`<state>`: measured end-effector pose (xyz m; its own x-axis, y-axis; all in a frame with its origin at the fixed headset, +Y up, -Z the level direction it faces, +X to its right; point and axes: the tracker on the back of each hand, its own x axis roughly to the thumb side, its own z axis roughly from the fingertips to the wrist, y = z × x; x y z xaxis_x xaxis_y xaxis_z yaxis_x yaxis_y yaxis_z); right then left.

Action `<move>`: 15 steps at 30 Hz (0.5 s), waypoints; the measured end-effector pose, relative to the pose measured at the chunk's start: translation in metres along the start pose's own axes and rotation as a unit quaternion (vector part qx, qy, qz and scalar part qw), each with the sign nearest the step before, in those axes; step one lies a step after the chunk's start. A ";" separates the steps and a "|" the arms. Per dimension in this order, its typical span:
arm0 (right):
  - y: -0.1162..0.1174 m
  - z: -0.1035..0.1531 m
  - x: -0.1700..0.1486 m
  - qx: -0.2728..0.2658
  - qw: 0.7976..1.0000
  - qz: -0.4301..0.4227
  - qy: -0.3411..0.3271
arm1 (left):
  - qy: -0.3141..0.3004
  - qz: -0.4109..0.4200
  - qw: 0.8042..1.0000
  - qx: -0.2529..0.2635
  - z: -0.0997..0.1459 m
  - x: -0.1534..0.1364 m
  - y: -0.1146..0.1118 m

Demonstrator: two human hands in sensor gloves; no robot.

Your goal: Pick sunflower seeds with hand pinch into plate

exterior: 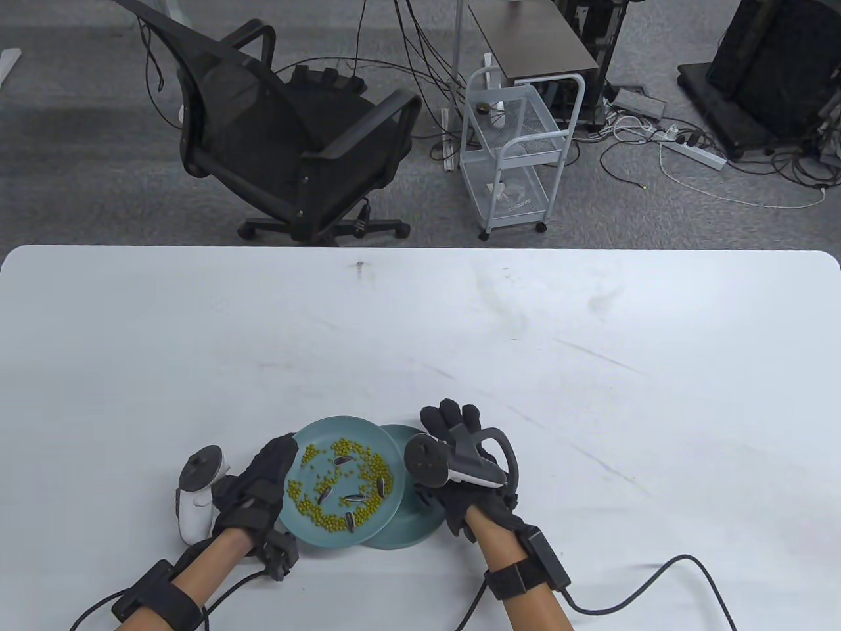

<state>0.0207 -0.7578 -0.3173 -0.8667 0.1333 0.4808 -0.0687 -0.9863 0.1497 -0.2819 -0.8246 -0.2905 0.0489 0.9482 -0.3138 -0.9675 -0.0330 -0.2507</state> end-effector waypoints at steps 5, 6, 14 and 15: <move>-0.003 0.002 -0.004 -0.006 1.000 -0.015 0.008 | 0.001 -0.002 1.000 -0.002 0.000 0.000 -0.001; -0.005 0.002 -0.005 -0.008 1.000 -0.019 0.010 | 0.000 -0.002 1.000 -0.002 0.000 0.000 0.000; -0.039 0.010 0.000 -0.047 0.997 -0.053 -0.003 | 0.005 0.002 1.000 -0.007 -0.001 0.000 -0.001; -0.047 0.012 0.005 -0.055 0.997 -0.046 -0.012 | 0.005 0.001 1.000 -0.007 -0.001 0.000 -0.001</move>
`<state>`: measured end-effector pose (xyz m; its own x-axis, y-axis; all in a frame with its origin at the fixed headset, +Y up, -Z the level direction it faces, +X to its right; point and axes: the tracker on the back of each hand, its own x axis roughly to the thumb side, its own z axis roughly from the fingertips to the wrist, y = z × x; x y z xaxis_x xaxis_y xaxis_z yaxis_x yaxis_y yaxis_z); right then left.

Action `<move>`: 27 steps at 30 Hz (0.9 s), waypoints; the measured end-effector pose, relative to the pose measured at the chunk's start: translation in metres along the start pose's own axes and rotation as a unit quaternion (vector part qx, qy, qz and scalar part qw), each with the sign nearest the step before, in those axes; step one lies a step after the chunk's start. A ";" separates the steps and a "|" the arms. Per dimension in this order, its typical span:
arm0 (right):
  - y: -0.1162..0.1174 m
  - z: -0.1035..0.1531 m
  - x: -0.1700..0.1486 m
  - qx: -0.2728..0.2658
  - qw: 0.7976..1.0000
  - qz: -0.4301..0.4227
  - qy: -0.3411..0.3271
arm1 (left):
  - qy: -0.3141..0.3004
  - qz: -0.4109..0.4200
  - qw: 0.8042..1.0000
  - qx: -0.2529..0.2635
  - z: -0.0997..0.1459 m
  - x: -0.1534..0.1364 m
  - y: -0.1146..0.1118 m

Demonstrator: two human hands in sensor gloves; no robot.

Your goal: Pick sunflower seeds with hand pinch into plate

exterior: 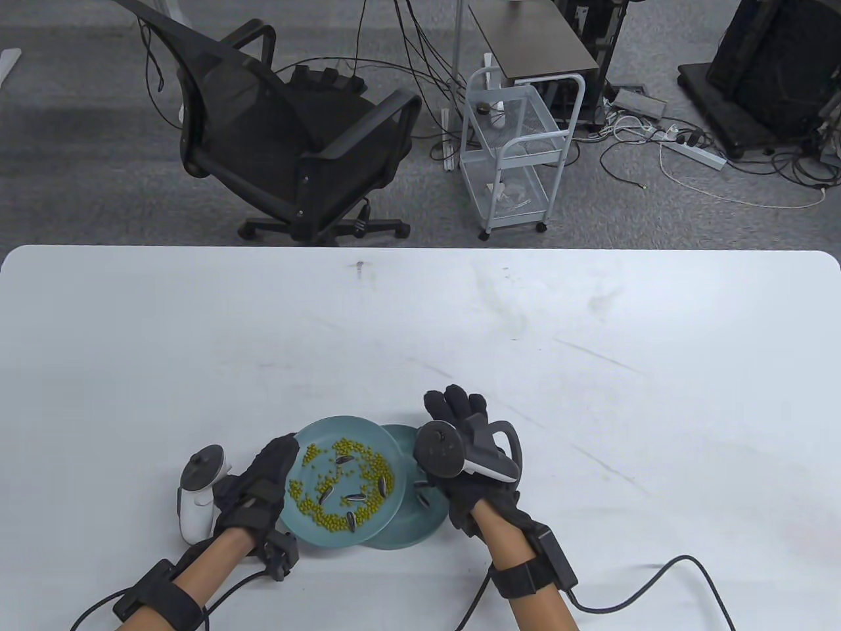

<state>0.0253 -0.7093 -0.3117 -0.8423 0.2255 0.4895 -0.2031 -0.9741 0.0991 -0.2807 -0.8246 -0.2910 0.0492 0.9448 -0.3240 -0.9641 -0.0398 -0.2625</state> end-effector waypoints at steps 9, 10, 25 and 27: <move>-0.033 -0.022 0.066 -0.012 0.995 0.005 -0.096 | 0.002 -0.009 1.000 0.001 0.000 -0.001 -0.002; -0.035 -0.027 0.076 -0.008 0.994 0.011 -0.108 | 0.002 -0.008 1.000 -0.001 0.000 -0.001 -0.002; 0.018 -0.035 0.123 0.137 0.967 0.082 -0.198 | 0.007 0.026 1.000 -0.008 0.000 -0.001 0.002; 0.021 -0.035 0.125 0.139 0.967 0.073 -0.203 | 0.006 0.022 1.000 -0.006 0.000 -0.002 0.002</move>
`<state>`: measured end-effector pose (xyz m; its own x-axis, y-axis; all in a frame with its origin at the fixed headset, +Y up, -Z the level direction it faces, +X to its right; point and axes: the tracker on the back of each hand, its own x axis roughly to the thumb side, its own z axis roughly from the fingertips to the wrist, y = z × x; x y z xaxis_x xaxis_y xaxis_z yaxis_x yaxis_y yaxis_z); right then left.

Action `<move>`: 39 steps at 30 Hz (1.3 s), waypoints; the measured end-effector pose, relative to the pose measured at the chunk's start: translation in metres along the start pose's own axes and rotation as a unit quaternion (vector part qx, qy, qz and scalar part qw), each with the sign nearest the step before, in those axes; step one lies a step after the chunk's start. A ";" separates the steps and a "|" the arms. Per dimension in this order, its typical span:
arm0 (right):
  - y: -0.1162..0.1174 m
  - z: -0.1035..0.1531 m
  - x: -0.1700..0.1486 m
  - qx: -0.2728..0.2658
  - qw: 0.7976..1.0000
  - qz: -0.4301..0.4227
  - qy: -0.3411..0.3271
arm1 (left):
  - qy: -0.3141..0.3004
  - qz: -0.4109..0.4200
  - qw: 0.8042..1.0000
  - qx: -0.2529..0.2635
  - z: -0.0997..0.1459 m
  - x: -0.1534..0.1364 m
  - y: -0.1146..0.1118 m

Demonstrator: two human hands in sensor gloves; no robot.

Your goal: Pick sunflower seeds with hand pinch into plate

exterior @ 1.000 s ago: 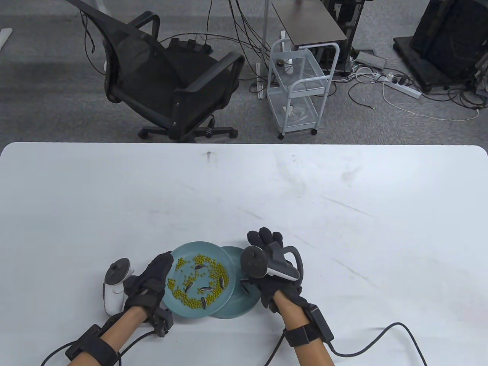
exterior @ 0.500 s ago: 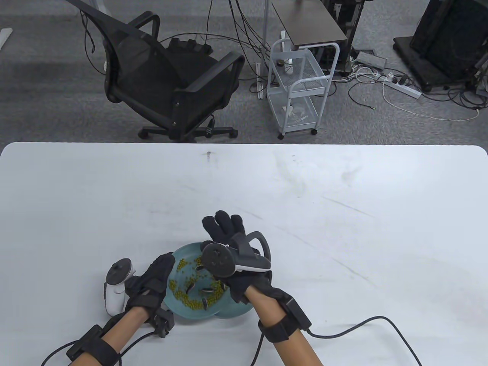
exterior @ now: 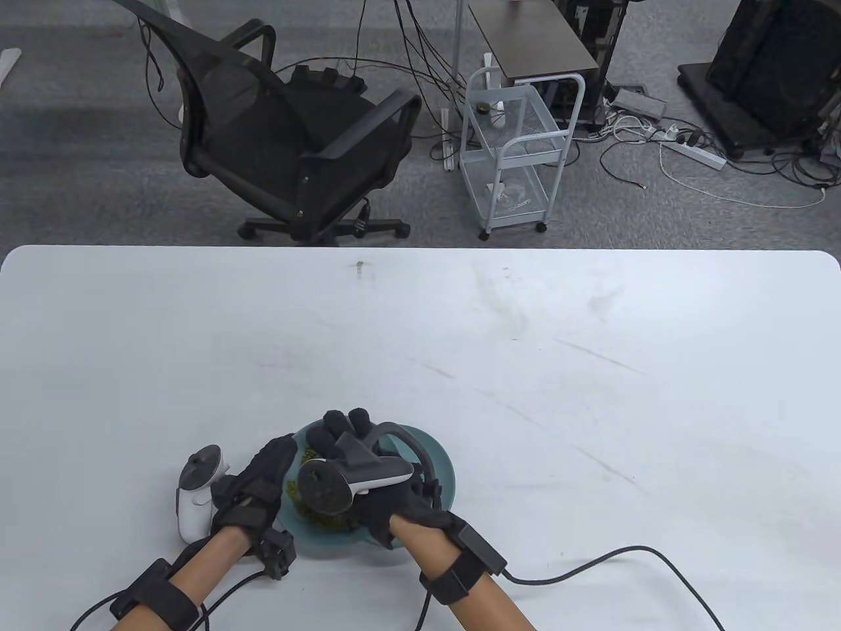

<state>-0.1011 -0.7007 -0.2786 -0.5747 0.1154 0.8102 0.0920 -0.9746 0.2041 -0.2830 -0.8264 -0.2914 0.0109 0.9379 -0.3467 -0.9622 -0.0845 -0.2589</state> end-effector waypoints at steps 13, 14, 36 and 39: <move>0.005 -0.001 0.005 -0.003 1.000 0.022 -0.016 | -0.003 -0.012 1.000 -0.001 -0.001 0.000 -0.002; 0.006 -0.002 0.005 -0.003 1.000 0.025 -0.018 | -0.001 -0.014 1.000 -0.001 -0.001 0.000 -0.002; 0.010 -0.002 0.008 -0.018 0.999 0.040 -0.013 | -0.006 -0.040 0.999 -0.005 0.000 0.000 -0.008; 0.011 -0.002 0.006 -0.009 0.999 0.029 -0.009 | -0.009 -0.049 0.999 -0.003 0.001 0.000 -0.010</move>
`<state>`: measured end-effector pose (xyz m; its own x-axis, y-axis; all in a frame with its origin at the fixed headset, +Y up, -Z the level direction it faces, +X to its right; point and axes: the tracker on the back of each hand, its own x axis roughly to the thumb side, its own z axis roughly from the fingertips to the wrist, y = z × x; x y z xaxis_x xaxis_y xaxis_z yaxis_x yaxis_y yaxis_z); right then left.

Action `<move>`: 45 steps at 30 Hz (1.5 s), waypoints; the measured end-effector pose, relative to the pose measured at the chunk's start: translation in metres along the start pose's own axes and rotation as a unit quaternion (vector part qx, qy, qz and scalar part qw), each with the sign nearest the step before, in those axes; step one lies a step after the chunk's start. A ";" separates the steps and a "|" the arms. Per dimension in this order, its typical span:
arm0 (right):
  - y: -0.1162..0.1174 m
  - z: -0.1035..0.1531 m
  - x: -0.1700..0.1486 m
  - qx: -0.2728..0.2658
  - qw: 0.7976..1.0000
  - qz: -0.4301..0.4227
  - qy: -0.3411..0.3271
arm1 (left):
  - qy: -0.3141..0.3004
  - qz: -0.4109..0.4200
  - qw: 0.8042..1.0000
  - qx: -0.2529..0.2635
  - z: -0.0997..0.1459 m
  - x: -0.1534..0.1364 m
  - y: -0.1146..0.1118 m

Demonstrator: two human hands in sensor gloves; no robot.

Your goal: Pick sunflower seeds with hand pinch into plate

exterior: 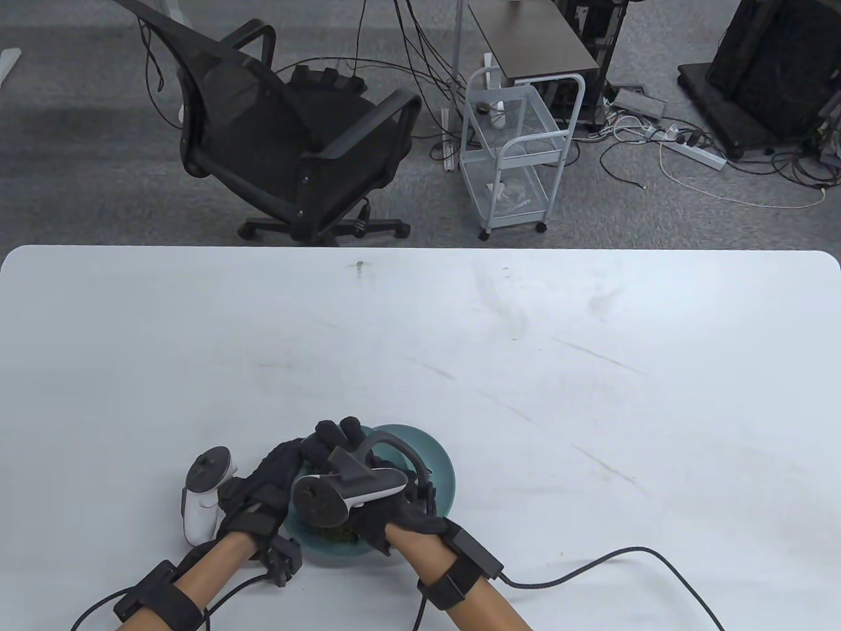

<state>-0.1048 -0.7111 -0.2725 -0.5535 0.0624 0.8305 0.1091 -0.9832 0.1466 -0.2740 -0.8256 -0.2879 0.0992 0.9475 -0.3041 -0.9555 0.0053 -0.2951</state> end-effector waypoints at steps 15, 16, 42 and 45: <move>0.006 -0.001 0.001 -0.018 1.000 0.007 0.011 | 0.005 -0.012 1.000 0.003 -0.001 -0.001 -0.002; 0.005 0.000 0.000 -0.020 1.000 0.004 0.011 | 0.004 -0.010 1.000 0.003 -0.001 -0.001 -0.002; 0.008 0.071 -0.115 -0.073 0.968 -0.091 0.222 | -0.018 0.005 1.000 0.013 0.000 0.002 0.007; 0.023 0.063 -0.115 -0.058 0.969 -0.079 0.226 | -0.016 0.006 1.000 0.009 -0.001 0.001 0.007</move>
<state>0.0137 -0.7296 -0.3311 -0.8638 0.1573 0.4786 -0.0853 -0.9820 0.1687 -0.2803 -0.8247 -0.2911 0.0790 0.9575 -0.2775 -0.9613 -0.0005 -0.2754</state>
